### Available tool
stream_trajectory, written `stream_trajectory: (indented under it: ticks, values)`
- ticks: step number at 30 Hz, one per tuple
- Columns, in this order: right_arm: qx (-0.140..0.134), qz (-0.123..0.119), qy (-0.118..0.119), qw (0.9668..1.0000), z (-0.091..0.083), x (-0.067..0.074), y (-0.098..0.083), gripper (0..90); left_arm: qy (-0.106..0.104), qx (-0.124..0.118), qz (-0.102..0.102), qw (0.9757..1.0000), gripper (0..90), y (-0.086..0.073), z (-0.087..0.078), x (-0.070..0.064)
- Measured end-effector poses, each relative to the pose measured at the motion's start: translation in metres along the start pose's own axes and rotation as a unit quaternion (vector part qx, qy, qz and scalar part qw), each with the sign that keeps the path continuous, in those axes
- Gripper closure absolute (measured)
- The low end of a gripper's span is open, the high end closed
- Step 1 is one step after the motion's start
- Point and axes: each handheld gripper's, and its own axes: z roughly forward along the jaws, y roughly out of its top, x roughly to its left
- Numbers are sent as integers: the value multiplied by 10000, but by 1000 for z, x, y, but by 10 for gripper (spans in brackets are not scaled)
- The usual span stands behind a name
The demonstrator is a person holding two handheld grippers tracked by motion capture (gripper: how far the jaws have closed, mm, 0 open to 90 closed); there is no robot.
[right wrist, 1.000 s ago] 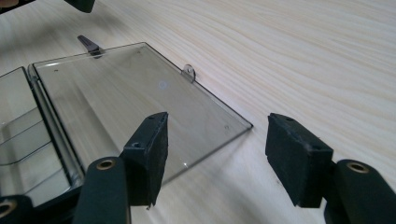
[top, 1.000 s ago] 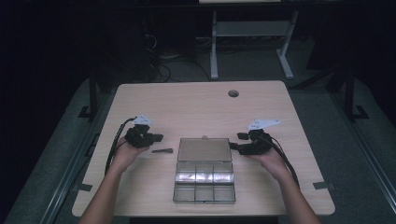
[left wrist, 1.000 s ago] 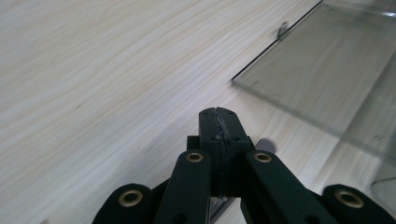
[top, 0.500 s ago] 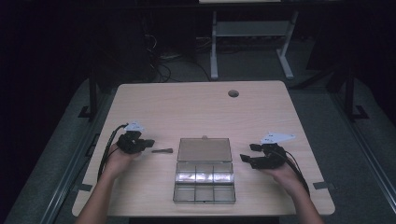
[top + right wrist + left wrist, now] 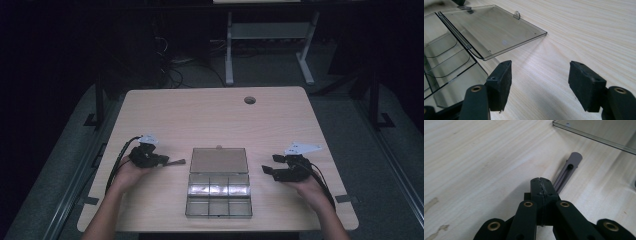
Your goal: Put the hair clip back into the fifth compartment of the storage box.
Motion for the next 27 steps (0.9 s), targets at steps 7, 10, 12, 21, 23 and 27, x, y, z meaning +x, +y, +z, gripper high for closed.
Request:
stream_trajectory:
  ticks: [7,10,12,21,23,27]
  values:
    - [20,12,-32,10000,-1,0,0,349,-160,92,114,9998,896,-1,-1,-19]
    - [31,-42,-25,10000,0,0,0,349,-154,166,249,9994,883,-4,-4,-30]
    - [61,-44,-26,10000,1,1,0,349,-143,168,271,9994,882,-5,-6,-33]
    - [93,-39,-50,9999,2,1,0,350,-42,14,204,9998,737,8,0,-39]
    - [120,-58,-48,9999,3,1,0,349,-21,-17,164,9999,698,10,5,-41]
    - [146,-67,-62,9999,4,1,0,350,84,-19,132,9999,650,14,13,-44]
